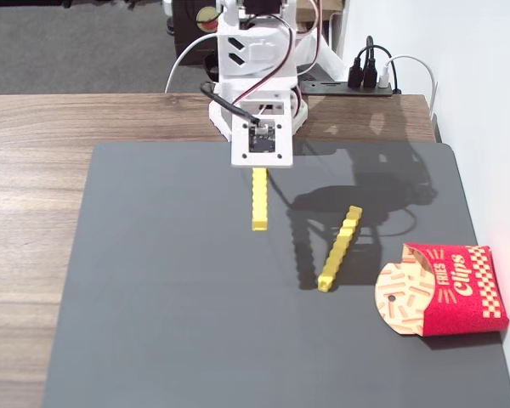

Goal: Grab a fry

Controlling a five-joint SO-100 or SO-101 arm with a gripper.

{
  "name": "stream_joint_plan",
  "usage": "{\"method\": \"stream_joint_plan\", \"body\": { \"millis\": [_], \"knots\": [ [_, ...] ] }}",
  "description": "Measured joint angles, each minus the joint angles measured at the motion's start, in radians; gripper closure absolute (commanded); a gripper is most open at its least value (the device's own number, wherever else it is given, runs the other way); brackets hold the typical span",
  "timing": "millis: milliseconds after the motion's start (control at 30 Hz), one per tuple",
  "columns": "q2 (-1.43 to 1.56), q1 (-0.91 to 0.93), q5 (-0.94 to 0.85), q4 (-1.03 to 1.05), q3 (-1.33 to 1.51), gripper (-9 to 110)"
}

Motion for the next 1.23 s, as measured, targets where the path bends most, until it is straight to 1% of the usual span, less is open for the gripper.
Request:
{"method": "stream_joint_plan", "body": {
  "millis": [67, 367, 1233],
  "knots": [
    [0.0, 0.04, -0.032, 0.012, -0.02, 101],
    [0.0, 0.094, -0.104, 0.023, -0.025, 101],
    [0.018, 0.114, -0.117, 0.029, -0.025, 101]
  ]
}}
